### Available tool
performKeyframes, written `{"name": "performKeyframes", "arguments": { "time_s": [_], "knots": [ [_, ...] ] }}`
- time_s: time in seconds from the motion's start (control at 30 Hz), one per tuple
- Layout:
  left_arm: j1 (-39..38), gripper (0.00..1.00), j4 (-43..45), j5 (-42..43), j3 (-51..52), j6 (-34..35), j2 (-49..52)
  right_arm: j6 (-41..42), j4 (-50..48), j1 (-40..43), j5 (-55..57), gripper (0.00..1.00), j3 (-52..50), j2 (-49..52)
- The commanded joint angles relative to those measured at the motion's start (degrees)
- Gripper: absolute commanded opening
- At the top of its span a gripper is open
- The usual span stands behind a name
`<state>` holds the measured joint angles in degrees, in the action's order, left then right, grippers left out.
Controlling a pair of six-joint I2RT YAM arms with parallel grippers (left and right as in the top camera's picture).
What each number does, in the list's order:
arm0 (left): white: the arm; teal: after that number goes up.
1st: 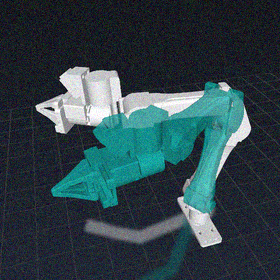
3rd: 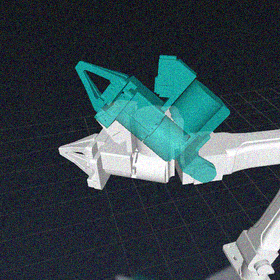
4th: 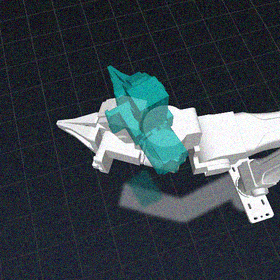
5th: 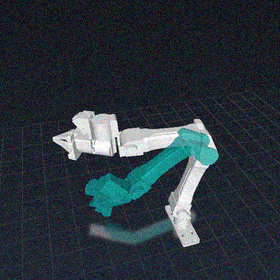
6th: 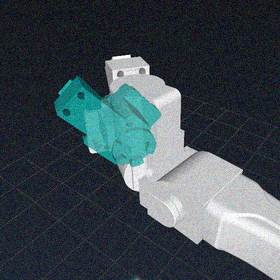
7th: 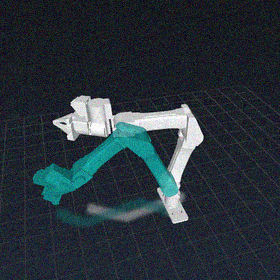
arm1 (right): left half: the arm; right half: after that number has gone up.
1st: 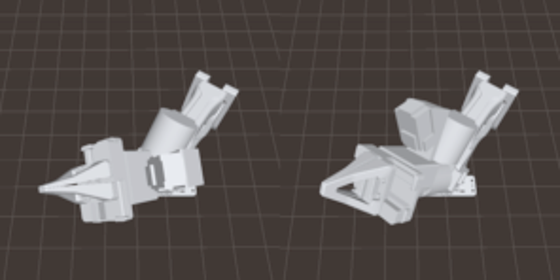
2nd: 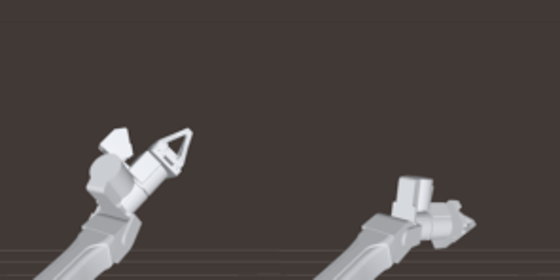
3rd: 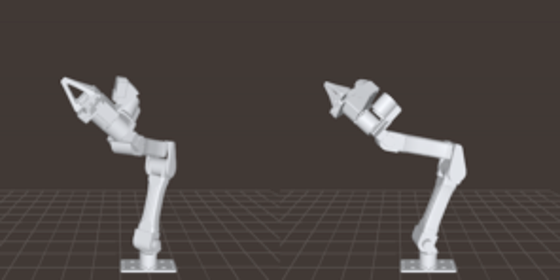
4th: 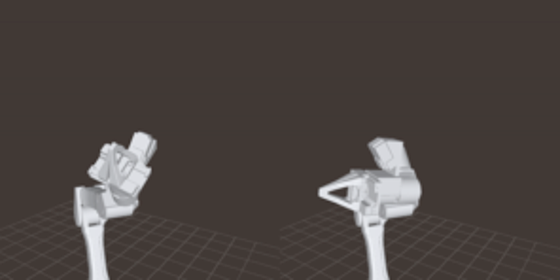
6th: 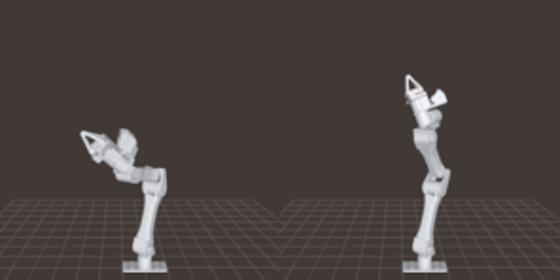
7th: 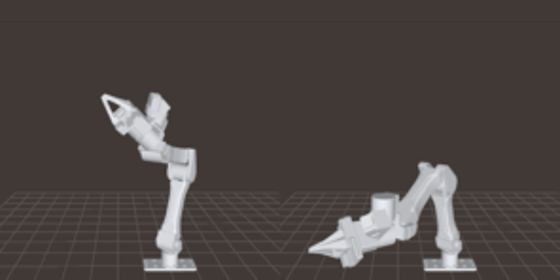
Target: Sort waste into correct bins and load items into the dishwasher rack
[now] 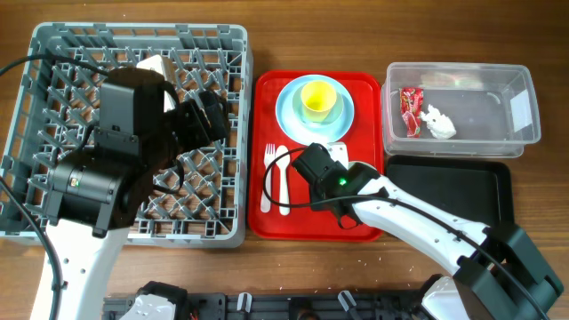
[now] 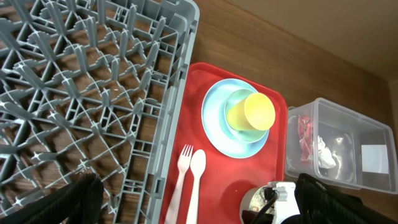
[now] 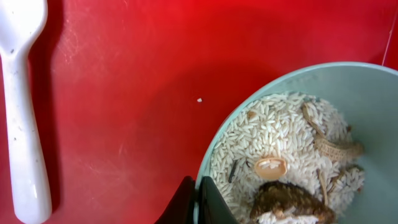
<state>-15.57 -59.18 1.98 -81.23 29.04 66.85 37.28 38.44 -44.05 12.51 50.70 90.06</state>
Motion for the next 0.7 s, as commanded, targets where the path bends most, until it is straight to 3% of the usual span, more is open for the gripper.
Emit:
{"name": "performKeyframes", "arguments": {
  "time_s": [0.0,0.17,0.27,0.47,0.67],
  "knots": [
    [0.4,1.0,0.2,-0.1,-0.2,-0.3,-0.3,-1.5,4.1,0.5,0.8,0.04,3.5,-1.5],
    [0.4,1.0,0.2,-0.1,-0.2,-0.3,-0.3,-7.9,17.4,2.4,1.0,0.04,16.9,-9.9],
    [0.4,1.0,0.2,-0.2,-0.2,-0.3,-0.3,-8.8,21.4,5.2,1.0,0.05,19.5,-14.7],
    [0.4,1.0,0.2,-0.1,-0.2,-0.3,-0.3,-8.9,30.2,21.6,-1.9,0.05,17.8,-22.9],
    [0.4,1.0,0.2,-0.1,-0.2,-0.3,-0.3,-20.5,27.0,44.0,-25.0,0.04,12.6,-24.2]
  ]
}}
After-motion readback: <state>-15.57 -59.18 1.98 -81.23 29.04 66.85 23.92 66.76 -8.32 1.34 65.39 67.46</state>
